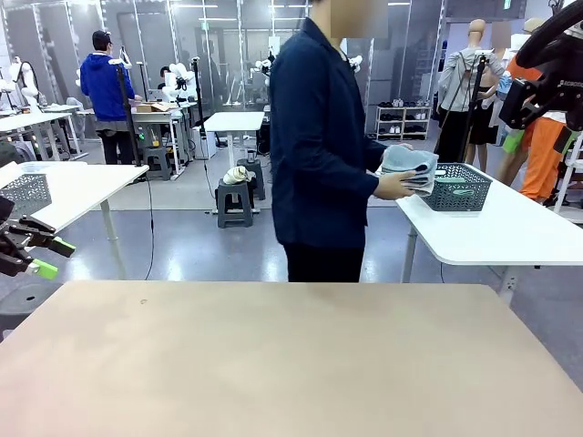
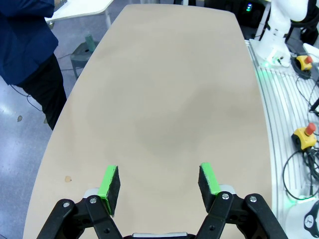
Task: Fold the towels and place them in the basket.
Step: Stack the folded Towel with hook on the right side of the table.
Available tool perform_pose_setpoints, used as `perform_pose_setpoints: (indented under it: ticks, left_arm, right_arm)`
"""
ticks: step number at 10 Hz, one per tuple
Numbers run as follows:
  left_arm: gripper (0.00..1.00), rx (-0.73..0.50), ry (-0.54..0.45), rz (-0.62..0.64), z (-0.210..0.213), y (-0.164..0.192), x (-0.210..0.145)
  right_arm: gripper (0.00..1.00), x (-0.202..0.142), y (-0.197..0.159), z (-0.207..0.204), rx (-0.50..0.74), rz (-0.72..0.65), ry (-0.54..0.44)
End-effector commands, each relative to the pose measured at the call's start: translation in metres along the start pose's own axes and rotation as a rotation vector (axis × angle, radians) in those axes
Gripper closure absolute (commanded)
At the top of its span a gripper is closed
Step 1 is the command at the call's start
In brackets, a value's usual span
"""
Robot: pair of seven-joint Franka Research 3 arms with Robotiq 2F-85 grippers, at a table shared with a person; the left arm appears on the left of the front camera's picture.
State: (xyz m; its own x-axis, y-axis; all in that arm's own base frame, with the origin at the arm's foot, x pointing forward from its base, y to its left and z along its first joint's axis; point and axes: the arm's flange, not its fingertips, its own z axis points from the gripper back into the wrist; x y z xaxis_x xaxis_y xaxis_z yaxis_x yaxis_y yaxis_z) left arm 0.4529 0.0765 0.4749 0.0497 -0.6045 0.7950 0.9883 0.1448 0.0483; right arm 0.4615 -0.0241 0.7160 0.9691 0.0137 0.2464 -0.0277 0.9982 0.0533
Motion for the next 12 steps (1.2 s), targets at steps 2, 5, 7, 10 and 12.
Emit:
perform_pose_setpoints:
  ticks: [2, 5, 7, 10, 12]
  left_arm:
    - [0.19, -0.003, -0.011, -0.008, 0.001, -0.0018, 0.0002]
    - [0.19, -0.003, -0.011, -0.008, 0.001, -0.0018, 0.0002]
    - [0.19, -0.003, -0.011, -0.008, 0.001, -0.0018, 0.0002]
    - [0.19, -0.003, -0.011, -0.008, 0.001, -0.0018, 0.0002]
    - [0.19, -0.003, -0.011, -0.008, 0.001, -0.0018, 0.0002]
  right_arm:
    - [0.16, 0.0011, -0.0004, 0.0005, -0.002, 0.009, -0.008]
    - [0.16, 0.0011, -0.0004, 0.0005, -0.002, 0.009, -0.008]
    - [0.16, 0.0011, -0.0004, 0.0005, -0.002, 0.009, -0.008]
    - [0.16, 0.0011, -0.0004, 0.0005, -0.002, 0.009, -0.008]
    - [0.16, 0.0011, -0.0004, 0.0005, -0.002, 0.009, -0.008]
